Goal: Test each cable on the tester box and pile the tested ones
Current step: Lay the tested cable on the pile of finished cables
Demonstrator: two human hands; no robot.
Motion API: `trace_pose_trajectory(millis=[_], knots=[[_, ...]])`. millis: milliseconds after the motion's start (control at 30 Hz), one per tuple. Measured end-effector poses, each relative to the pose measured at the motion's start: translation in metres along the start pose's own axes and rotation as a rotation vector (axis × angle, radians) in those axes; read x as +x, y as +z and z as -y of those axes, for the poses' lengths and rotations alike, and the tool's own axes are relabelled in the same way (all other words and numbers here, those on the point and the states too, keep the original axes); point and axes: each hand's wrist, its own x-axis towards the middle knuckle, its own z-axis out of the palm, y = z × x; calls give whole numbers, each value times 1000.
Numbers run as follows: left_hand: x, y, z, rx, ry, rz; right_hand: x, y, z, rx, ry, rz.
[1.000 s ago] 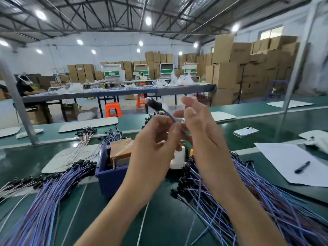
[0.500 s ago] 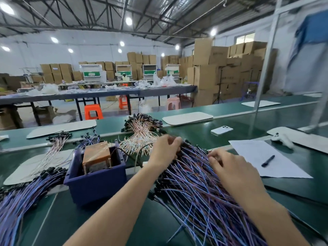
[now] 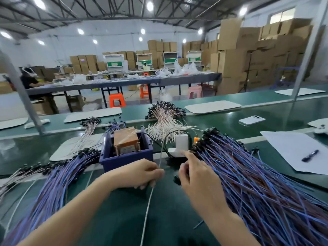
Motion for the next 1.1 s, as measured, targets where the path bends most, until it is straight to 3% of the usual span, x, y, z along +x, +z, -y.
trace_pose_trajectory(millis=[100,300,433,733,800,967,1100], knots=[[-43,-26,55,-12,-196,-54,-1,45,23,96,-36,126],[-101,-57,154,153,-477,-523,-5,122,54,157,31,339],[-103,-69,190,262,-527,-708,-5,139,51,91,60,391],[-62,-69,208,599,-748,-666,-4,137,45,183,117,397],[-57,-70,208,527,-791,-701,-3,138,45,194,134,403],[-53,-80,208,76,-782,-837,-2,137,45,221,153,404],[-54,-84,201,-49,-735,-942,-3,136,45,237,171,395]])
